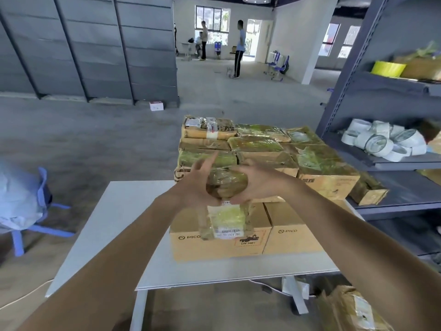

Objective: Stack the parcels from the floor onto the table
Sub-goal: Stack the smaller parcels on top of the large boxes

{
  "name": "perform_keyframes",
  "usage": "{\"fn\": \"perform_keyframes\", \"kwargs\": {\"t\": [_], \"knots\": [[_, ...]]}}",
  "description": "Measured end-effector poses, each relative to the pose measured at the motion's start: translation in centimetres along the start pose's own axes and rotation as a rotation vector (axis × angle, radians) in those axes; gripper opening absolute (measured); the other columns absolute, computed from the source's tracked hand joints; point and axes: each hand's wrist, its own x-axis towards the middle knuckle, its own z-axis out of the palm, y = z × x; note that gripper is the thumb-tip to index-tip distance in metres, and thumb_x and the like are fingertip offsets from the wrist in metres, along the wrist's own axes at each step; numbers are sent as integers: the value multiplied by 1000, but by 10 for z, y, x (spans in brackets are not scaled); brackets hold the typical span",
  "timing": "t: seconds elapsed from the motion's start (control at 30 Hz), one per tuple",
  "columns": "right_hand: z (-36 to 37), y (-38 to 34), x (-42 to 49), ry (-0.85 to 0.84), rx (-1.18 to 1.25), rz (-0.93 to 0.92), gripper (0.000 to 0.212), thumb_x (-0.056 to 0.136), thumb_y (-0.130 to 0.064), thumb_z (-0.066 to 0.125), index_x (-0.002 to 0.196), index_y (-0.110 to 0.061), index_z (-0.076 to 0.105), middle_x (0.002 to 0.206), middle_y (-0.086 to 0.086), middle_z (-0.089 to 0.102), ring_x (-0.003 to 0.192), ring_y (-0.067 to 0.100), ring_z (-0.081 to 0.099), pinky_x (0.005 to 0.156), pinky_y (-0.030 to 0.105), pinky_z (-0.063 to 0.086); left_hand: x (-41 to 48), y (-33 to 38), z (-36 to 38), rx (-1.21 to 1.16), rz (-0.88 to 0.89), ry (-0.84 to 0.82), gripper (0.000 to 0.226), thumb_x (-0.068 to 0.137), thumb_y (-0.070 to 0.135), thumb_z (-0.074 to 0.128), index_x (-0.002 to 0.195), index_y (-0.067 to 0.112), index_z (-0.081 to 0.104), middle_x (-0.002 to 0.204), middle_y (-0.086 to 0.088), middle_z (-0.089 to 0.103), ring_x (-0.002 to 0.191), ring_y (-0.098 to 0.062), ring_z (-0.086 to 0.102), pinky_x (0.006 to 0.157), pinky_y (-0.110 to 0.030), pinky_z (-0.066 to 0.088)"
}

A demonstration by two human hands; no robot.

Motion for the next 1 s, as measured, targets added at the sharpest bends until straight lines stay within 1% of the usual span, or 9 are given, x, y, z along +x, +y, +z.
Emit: {"fn": "perform_keyframes", "kwargs": {"t": [0.1, 0.2, 0.3, 0.4, 0.5, 0.63, 0.83, 0.93, 1.0], "knots": [[3, -10, 11, 54, -129, -78, 107, 54, -75, 73, 146, -42, 30, 151, 1, 26, 137, 35, 24, 106, 53, 31, 10, 1, 9, 185, -69, -98, 121, 61, 30, 84, 148, 43, 1, 159, 2, -1, 113, -27, 57, 83, -31, 52], [9, -9, 22, 71, -50, -163, 102, 59, -67, 75, 147, -43, 28, 157, -4, 15, 143, 32, 10, 109, 56, 26, 11, -11, 22, 185, -140, -54, 109, 67, 32, 80, 150, 37, 8, 153, -3, 15, 114, -29, 55, 90, -36, 50], [19, -5, 29, 88, 181, -267, 92, 70, -65, 71, 148, -43, 27, 160, -13, 7, 147, 18, 4, 113, 51, 21, 4, -26, 24, 70, -198, 2, 102, 70, 32, 76, 148, 40, 12, 132, 3, 27, 106, -24, 55, 81, -31, 50], [28, 2, 35, 208, 424, -290, 67, 89, -55, 57, 147, -36, 30, 157, -12, 23, 139, 8, 24, 106, 36, 27, 0, -38, 18, -6, -262, 34, 100, 65, 29, 79, 145, 37, 19, 127, 3, 29, 99, -19, 56, 68, -20, 44], [41, 13, 36, 295, 439, -140, 50, 96, -37, 54, 143, -25, 41, 145, 0, 42, 124, 15, 46, 90, 25, 34, -1, -47, 11, 7, -301, 44, 94, 60, 29, 82, 138, 34, 28, 117, -1, 40, 96, -19, 56, 70, -25, 47], [65, 21, 35, 257, 383, 78, 42, 97, -30, 53, 134, -14, 46, 126, 10, 51, 91, 20, 56, 72, 29, 41, -1, -52, 10, 85, -299, 20, 99, 55, 41, 81, 139, 34, 28, 119, 5, 39, 110, -19, 39, 89, -38, 43], [74, 13, 37, 228, 528, 383, 53, 95, -40, 51, 138, -11, 37, 118, 15, 50, 94, 30, 59, 66, 32, 48, -3, -52, 6, 167, -343, -43, 73, 54, 53, 73, 116, 25, 47, 105, 10, 44, 108, -19, 37, 71, -29, 39], [77, 4, 33, -56, 905, 517, 57, 99, -43, 47, 143, -9, 36, 134, 18, 52, 86, 33, 66, 63, 41, 60, -10, -54, -5, -97, -423, -107, 60, 57, 62, 75, 104, 29, 57, 103, 12, 62, 104, -12, 55, 83, -32, 49], [78, -3, 33, -101, 1081, 493, 48, 101, -36, 44, 144, -14, 39, 148, 16, 41, 86, 32, 64, 64, 46, 61, -17, -54, -11, -349, -451, -147, 54, 68, 71, 66, 109, 37, 57, 104, 22, 66, 105, -3, 57, 82, -25, 47]]}}
